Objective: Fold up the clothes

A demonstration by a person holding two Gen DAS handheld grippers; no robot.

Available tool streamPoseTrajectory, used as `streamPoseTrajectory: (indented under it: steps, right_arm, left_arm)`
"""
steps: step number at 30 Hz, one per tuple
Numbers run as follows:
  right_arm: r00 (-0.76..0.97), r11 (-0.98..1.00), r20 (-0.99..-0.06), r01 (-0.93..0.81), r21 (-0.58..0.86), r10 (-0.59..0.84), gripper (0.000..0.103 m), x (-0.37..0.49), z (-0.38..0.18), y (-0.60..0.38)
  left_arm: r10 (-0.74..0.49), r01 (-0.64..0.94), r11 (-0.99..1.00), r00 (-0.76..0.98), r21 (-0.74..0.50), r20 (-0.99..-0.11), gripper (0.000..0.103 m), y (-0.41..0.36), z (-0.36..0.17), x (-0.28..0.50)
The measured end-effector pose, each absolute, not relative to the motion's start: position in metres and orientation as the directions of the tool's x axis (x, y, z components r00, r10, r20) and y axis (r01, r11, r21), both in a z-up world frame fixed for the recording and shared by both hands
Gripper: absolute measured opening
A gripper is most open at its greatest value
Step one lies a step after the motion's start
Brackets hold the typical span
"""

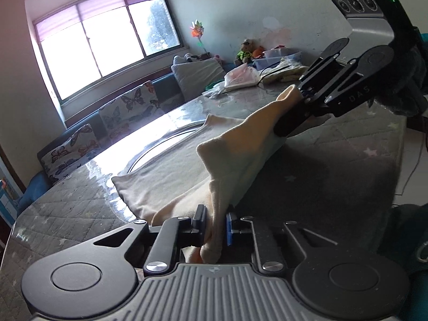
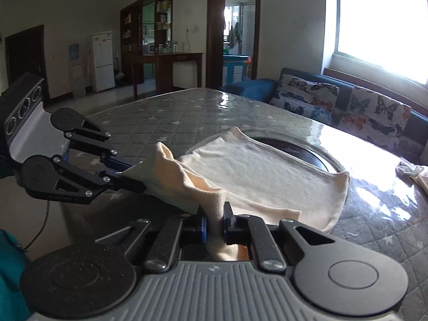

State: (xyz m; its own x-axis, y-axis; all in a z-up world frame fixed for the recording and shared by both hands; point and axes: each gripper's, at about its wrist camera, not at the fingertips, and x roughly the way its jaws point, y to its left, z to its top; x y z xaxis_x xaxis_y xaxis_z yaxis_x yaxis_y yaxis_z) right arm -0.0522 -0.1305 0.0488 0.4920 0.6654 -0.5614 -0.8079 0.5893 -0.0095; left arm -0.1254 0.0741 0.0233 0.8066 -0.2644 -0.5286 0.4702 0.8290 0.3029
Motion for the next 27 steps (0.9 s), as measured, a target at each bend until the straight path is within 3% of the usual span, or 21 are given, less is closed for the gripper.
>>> streamPoseTrajectory:
  steps: [12, 20, 27]
  right_arm:
    - [0.345, 0.484, -0.617, -0.873, 0.066, 0.707, 0.009, -0.1, 0.091, -0.147]
    - [0.404, 0.538, -0.591, -0.841, 0.06, 0.698, 0.009, -0.05, 0.102, -0.137]
    - [0.448, 0.601, -0.625, -0.798, 0.044, 0.64, 0.009, 0.017, 0.082, -0.115]
  left_arm:
    - [-0.356, 0.543, 0.799, 0.775, 0.26, -0.522, 0.016, 0.081, 0.066, -0.182]
    - [-0.285, 0.459, 0.84, 0.826, 0.289, -0.486, 0.016, 0.083, 0.066, -0.131]
    - [-0.198, 0.387, 0.875, 0.834, 0.291, -0.515, 0.016, 0.086, 0.05, -0.053]
